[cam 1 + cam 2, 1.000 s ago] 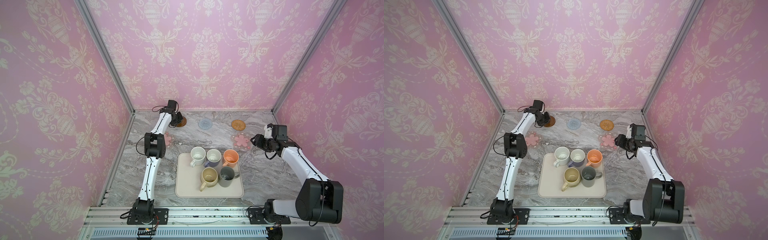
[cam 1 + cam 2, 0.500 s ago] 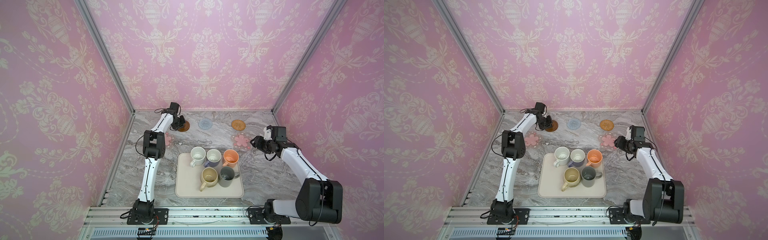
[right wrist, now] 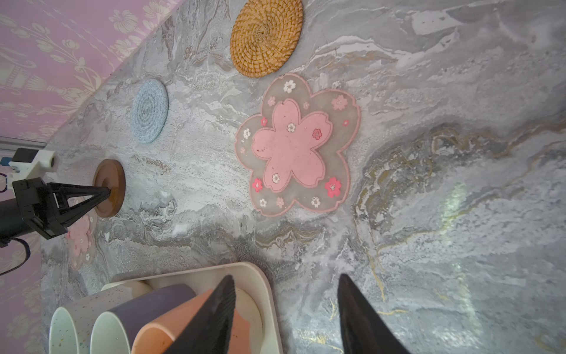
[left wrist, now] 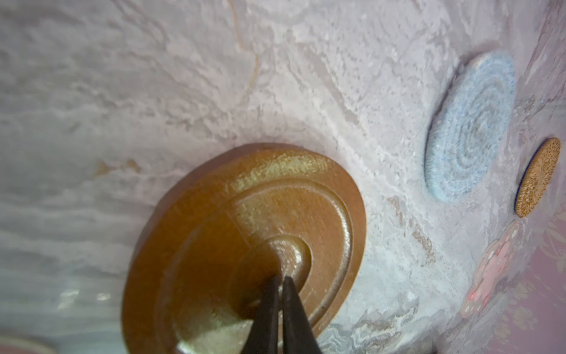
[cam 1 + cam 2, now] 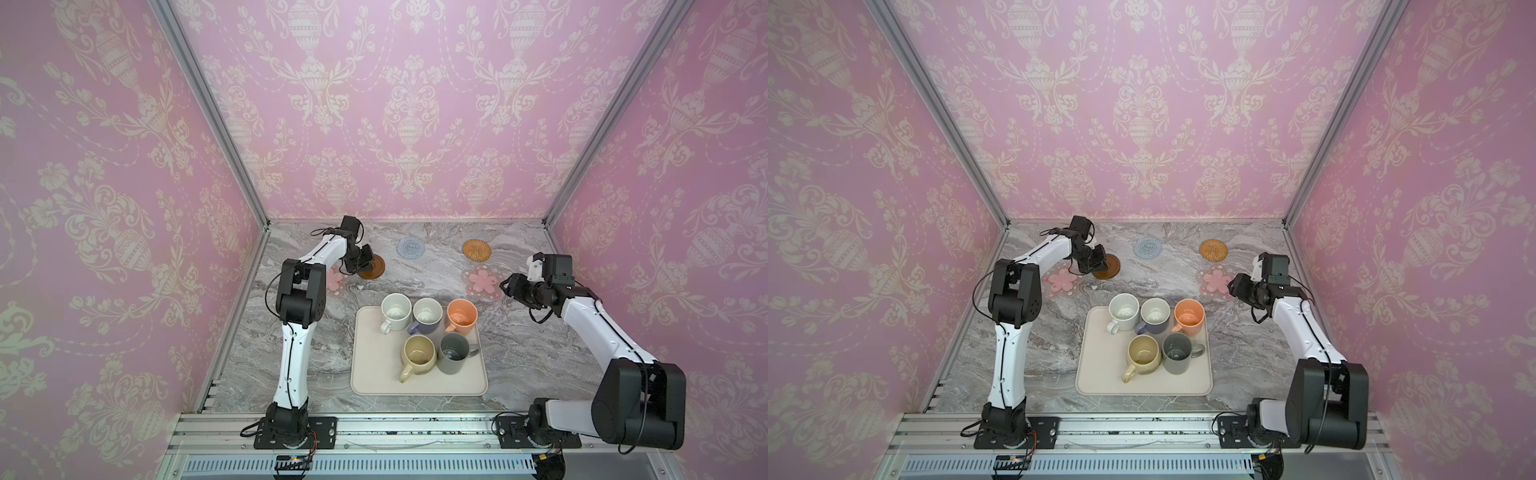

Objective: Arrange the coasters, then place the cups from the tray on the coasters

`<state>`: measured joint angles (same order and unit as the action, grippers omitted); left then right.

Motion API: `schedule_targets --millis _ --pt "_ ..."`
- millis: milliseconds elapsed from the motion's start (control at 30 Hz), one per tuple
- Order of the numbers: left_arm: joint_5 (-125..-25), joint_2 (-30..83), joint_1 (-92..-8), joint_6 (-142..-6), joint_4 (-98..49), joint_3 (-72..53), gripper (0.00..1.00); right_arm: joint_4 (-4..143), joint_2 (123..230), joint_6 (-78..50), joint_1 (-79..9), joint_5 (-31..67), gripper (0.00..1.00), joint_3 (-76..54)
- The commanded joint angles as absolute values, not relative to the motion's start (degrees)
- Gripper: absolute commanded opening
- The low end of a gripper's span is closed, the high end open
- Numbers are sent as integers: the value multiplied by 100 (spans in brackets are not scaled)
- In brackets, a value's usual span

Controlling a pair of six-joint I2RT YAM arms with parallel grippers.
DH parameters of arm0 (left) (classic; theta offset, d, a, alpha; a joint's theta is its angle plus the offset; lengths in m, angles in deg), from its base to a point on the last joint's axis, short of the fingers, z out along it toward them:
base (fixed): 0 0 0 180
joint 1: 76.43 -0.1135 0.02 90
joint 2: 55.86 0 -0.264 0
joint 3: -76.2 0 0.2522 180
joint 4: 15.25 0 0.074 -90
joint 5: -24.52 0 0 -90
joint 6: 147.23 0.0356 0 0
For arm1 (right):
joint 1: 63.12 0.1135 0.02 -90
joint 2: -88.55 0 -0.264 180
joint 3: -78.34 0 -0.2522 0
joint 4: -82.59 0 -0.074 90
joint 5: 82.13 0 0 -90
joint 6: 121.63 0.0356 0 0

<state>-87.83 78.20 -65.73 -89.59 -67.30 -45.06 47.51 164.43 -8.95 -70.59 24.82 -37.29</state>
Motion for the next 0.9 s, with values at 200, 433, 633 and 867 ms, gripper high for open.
schedule_targets --millis 200,433,633,867 --pt "-8634 7418 -6501 -8727 -6894 -3385 10 4799 16239 -684 -7059 2602 56 -3837" --pt "-8632 7140 -6465 -8676 -6784 -2952 10 4791 16247 -610 -7060 2571 56 -3841" --pt "-8639 7042 -6464 -8710 -6678 -2790 9 4807 16273 -572 -7055 2600 56 -3850" --pt "-8639 6998 -6464 -8740 -6637 -2782 10 4809 16297 -570 -7059 2573 56 -3885"
